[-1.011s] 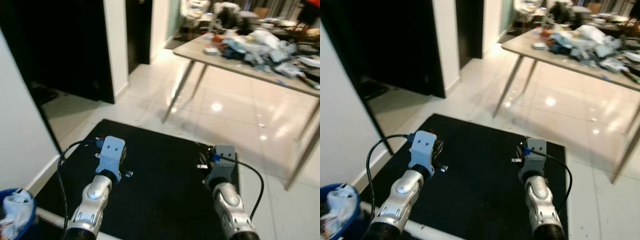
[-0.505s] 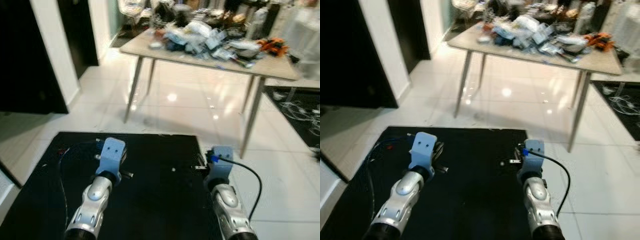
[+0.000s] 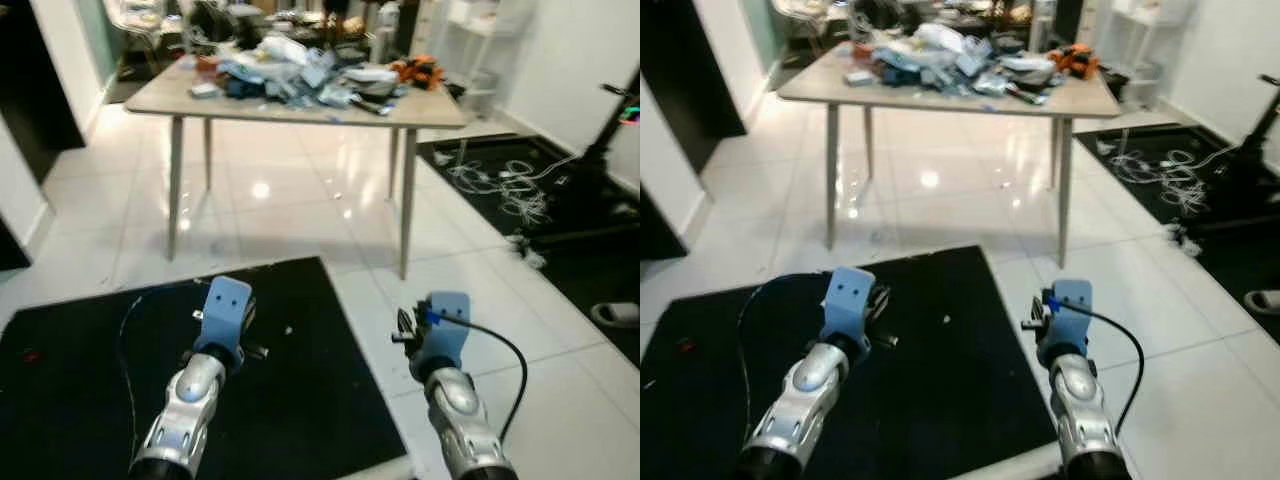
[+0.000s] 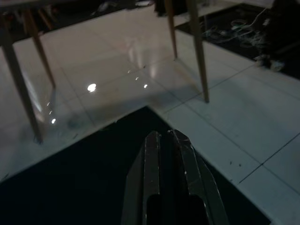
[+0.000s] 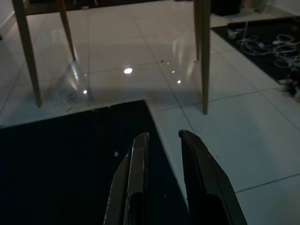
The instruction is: Picking trash to rubbish bin
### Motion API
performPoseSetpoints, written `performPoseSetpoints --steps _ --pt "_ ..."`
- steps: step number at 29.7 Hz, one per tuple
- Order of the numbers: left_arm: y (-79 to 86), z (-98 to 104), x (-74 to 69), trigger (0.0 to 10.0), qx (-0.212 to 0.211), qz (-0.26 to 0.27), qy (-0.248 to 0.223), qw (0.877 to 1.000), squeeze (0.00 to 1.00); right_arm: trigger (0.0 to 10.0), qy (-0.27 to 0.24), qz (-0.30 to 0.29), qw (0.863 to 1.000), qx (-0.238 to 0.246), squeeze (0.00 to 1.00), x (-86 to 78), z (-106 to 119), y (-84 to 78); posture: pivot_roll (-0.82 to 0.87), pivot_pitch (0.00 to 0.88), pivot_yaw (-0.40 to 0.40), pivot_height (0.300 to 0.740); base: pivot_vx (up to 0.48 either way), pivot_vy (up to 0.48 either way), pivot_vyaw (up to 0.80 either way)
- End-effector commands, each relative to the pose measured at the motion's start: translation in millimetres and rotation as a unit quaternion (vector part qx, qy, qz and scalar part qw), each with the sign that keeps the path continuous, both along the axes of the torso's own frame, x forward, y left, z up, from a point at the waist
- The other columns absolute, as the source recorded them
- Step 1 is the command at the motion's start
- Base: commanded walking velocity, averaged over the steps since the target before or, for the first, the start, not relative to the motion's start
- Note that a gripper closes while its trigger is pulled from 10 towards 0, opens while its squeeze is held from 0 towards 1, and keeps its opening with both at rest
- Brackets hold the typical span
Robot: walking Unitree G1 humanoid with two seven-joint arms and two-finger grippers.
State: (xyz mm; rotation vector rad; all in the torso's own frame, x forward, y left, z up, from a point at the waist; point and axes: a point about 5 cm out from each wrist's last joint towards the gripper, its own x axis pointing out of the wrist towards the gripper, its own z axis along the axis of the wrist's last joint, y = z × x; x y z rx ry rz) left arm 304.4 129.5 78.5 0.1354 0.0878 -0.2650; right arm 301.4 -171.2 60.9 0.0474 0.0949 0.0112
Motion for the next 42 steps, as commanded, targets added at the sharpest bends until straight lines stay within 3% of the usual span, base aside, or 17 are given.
performPoseSetpoints --steps 1,11,42 --pt "3.7 -5.5 -3.0 10.0 0.001 0.007 0.012 1.0 0.0 10.0 0.003 0.017 1.0 0.0 0.0 -2.2 -1.9 9.3 -0.03 0.036 0.012 0.74 0.0 0.0 0.0" --pt "1.2 -4.2 -3.0 10.0 -0.011 0.002 0.01 1.0 0.0 10.0 -0.003 0.019 1.0 0.001 0.0 -2.4 -0.2 10.2 -0.03 0.037 0.01 0.74 0.137 0.0 0.0" --pt "0.1 -5.6 -5.1 10.0 -0.016 -0.005 0.011 1.0 0.0 10.0 0.009 0.015 1.0 0.003 0.0 -3.5 -3.3 7.4 -0.04 0.013 0.01 0.74 0.456 0.0 0.0"
